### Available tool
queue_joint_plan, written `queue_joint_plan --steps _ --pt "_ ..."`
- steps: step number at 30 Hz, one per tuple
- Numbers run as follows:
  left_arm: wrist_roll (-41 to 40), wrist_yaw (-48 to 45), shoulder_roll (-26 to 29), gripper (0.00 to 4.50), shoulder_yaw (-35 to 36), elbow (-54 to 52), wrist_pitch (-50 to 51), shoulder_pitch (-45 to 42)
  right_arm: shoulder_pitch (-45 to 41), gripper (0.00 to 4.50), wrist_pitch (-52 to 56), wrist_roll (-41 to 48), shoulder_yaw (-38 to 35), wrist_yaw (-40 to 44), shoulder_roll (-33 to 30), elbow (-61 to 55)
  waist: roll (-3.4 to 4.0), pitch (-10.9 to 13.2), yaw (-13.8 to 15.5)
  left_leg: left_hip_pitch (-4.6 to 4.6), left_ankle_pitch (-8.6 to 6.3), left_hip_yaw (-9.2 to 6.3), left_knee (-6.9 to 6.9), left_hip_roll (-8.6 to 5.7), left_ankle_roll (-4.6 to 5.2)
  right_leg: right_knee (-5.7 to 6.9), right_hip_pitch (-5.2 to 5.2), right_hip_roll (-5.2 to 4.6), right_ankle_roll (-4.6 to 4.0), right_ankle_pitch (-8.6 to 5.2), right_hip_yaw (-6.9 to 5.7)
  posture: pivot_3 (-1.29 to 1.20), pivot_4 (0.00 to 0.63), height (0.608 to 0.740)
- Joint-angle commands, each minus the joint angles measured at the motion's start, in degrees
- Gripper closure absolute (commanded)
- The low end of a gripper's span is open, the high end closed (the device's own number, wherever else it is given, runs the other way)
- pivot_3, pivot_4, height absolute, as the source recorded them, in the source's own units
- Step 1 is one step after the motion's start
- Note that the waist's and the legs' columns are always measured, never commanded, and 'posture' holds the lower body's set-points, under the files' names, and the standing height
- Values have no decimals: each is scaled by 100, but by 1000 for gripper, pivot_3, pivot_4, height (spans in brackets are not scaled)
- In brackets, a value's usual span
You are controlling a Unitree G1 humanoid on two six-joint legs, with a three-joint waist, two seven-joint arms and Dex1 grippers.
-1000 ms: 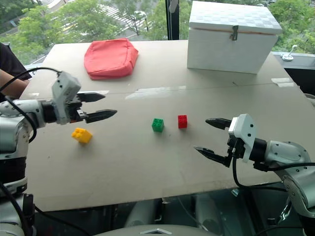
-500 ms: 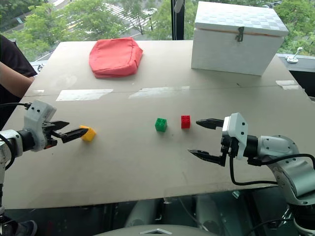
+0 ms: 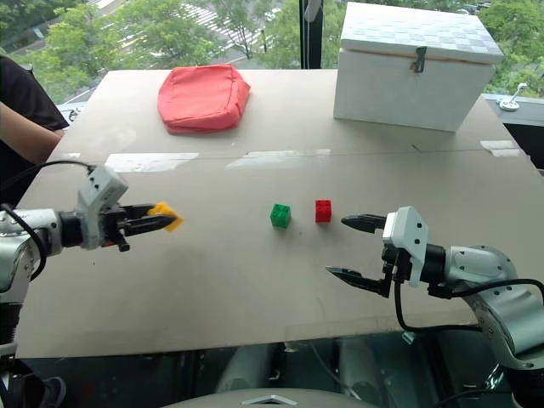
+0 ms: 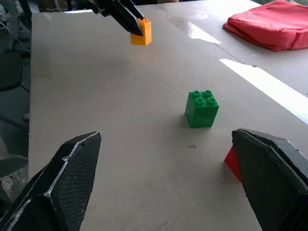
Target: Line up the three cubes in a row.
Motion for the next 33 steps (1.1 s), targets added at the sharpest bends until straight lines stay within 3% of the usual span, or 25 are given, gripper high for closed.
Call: queue_joint_plan --steps 1,4,9,14,24,25,29,30,33 --pt "83 -642 16 3230 -613 48 -671 -536 77 0 -87 102 -291 -24 -86 -250 0 0 -29 0 0 1 0 -1 0 0 0 1 0 0 2 0 150 740" --pt "689 -1265 -238 3230 -1516 876 -1800 -1322 152 0 -23 140 -401 -86 -147 -347 3 0 -26 2 0 16 0 -6 1 1 2 13 5 -3 -2 0 150 740" --pt "1358 -1960 -717 3230 -2261 2752 -3373 -2463 422 0 89 215 -612 -187 -224 -598 1 0 -48 1 0 20 1 -12 1 2 3 30 5 -3 -2 0 150 740" --pt "1790 -2222 -1117 3230 -2521 4306 -4344 -3276 649 0 213 279 -766 -373 -248 -849 1 0 -44 -4 0 19 3 -12 2 1 2 32 6 -4 0 0 150 740" --pt "2283 -2391 -1575 3230 -2617 5638 -5244 -3899 919 0 335 333 -1015 -495 -341 -1041 -4 -3 -38 -9 0 15 12 -15 3 2 4 26 18 -9 1 0 150 740" --pt "2298 -2382 -1599 2207 -2598 5671 -5223 -3916 952 0 339 346 -1039 -498 -341 -1062 -5 -3 -38 -9 0 15 12 -15 3 2 4 27 18 -9 1 0 150 740" --pt "2141 -2459 -1499 414 -2417 5458 -5023 -3835 999 0 344 349 -1077 -504 -361 -1086 -5 -2 -43 -9 0 12 12 -10 3 3 4 28 19 -8 -1 0 150 740" --pt "2068 -2503 -1443 64 -2376 5344 -4901 -3792 1009 0 339 349 -1092 -498 -367 -1086 -5 -2 -46 -9 0 11 12 -6 3 3 3 28 26 -5 -1 0 150 740" --pt "1548 -2492 -986 64 -1908 4188 -4048 -3192 1045 0 291 346 -1186 -428 -394 -996 -4 -2 -99 -6 0 2 11 4 3 4 2 28 36 2 4 0 150 740"
